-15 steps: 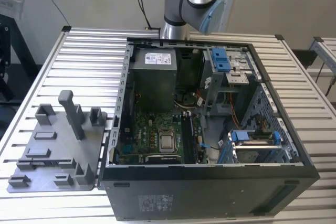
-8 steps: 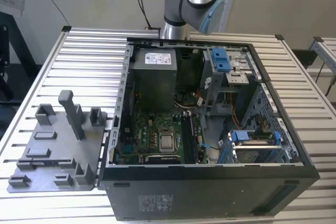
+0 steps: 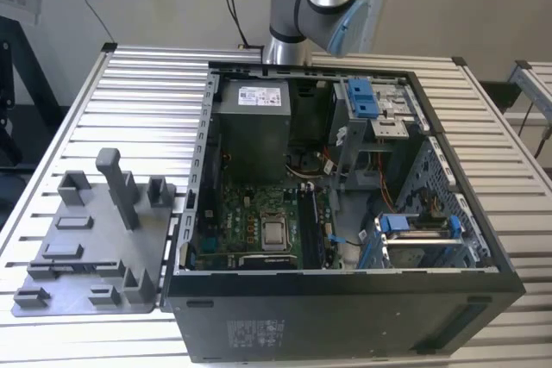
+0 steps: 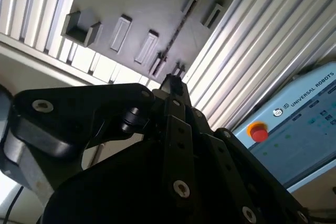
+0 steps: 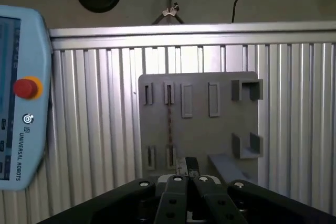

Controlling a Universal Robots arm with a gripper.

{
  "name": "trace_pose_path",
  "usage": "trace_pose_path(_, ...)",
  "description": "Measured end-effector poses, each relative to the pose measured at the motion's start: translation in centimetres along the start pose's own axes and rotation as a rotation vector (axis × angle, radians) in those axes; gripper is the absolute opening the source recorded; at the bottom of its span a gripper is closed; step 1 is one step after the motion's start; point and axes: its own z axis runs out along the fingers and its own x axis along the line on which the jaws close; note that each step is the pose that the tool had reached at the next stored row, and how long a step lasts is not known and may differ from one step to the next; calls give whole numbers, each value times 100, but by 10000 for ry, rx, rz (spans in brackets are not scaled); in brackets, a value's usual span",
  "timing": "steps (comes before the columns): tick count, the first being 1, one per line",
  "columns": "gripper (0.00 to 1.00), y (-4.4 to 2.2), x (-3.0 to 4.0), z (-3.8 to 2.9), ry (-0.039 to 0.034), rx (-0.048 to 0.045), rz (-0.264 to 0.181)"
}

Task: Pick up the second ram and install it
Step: 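Pick up the second ram and move it above second insertion slot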

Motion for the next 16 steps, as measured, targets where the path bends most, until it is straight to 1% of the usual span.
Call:
trace_pose_path(5,11,0,0,1,1,-4,-156)
trace_pose_path(16,11,0,0,1,0,-4,-161)
